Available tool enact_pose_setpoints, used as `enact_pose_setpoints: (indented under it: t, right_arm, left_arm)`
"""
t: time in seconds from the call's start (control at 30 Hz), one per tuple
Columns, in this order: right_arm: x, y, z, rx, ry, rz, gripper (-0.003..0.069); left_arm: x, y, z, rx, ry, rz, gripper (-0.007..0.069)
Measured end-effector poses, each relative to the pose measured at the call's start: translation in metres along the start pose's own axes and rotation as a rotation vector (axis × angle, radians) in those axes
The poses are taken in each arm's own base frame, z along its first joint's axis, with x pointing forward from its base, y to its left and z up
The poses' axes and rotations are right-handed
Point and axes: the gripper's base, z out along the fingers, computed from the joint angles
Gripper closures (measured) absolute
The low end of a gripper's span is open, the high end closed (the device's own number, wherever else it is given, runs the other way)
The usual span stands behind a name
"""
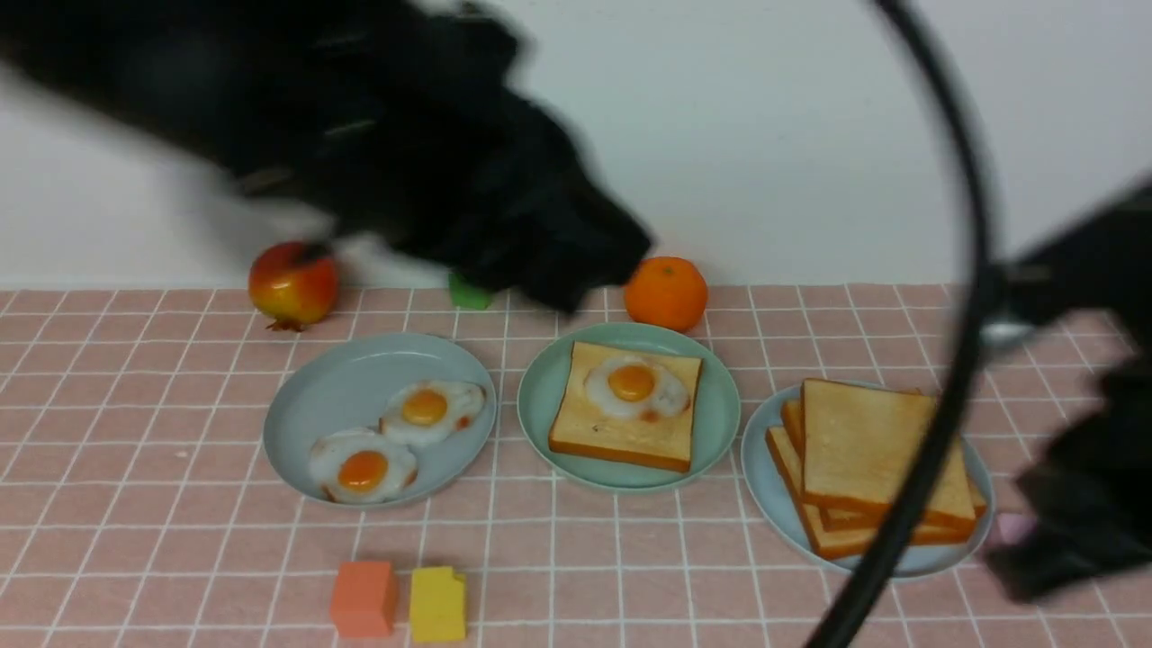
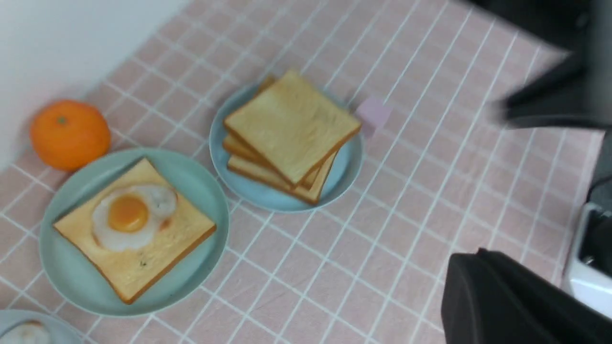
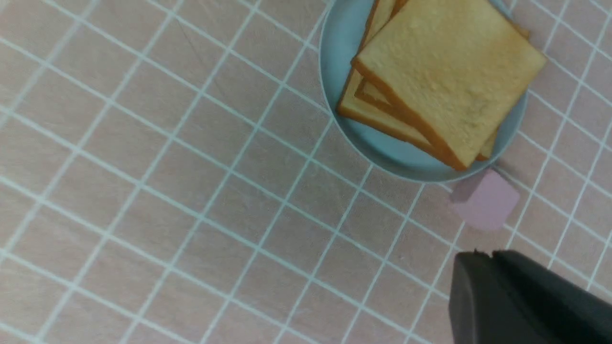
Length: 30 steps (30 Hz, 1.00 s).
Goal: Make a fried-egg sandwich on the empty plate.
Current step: Grab a slice of bread with your right arm
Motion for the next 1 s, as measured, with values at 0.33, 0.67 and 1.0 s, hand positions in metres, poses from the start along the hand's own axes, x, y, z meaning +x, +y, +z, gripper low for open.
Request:
enact_pose_setpoints:
  t: [0.33, 0.67, 1.0]
  right_arm:
    - [-0.034, -0.034, 0.110, -0.199, 0.148, -0.004, 0.0435]
    - [-0.044, -0.039, 0.162, -0.136, 0.108, -0.229, 0.0171]
    - [-0.036, -0.051, 0.205, -0.077, 0.183, -0.284, 0.0190]
  left_arm:
    - [0.117, -0.027, -0.078, -0.084, -0.234, 0.055, 0.0612]
    - [0.132, -0.031, -0.093, -0.113, -0.324, 0.076, 0.0612]
    - [0.137, -0.028, -0.075, -0.073, -0.179, 0.057, 0.0612]
